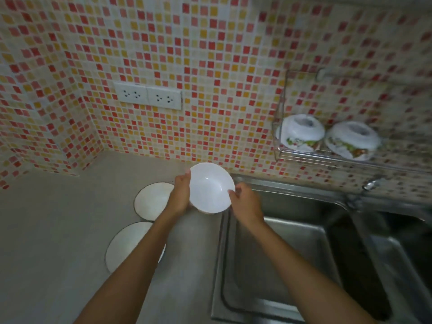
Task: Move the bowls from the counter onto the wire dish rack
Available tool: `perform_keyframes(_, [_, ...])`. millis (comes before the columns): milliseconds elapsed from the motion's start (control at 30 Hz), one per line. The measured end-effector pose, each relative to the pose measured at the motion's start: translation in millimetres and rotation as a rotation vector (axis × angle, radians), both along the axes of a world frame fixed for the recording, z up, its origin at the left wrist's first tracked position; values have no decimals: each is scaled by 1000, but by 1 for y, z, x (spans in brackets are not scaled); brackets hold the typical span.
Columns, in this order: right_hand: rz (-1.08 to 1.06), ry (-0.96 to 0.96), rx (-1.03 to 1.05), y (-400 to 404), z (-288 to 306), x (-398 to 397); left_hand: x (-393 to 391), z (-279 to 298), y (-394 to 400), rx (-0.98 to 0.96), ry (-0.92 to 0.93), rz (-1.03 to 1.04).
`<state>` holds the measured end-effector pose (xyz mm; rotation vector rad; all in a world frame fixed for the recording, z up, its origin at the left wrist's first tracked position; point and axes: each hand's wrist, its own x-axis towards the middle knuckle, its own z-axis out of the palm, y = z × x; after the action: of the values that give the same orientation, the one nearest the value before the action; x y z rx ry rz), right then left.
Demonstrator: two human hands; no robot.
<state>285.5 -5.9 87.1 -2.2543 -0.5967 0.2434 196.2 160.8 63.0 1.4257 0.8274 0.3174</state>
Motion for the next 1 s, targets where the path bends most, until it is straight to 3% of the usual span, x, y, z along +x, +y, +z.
perform_keyframes(233, [-127, -76, -3, -125, 9, 56, 63, 20, -134, -101, -142, -69])
perform_keyframes(433, [-147, -119, 14, -195, 20, 89, 96, 37, -209, 56, -218, -76])
perform_keyframes(567, [-196, -375, 176, -227, 40, 116, 107, 31, -225, 299, -230, -123])
perform_keyframes(633, [-214, -527, 230, -237, 54, 134, 114, 34, -229, 322, -244, -151])
perform_keyframes(733, [-237, -675, 175, -244, 67, 164, 122, 62, -238, 310, -328, -113])
perform_keyframes(900, [-256, -704, -57, -250, 47, 212, 149, 124, -253, 380, -492, 17])
perform_keyframes(1000, [-251, -820, -64, -255, 29, 221, 168, 151, -264, 551, -539, 54])
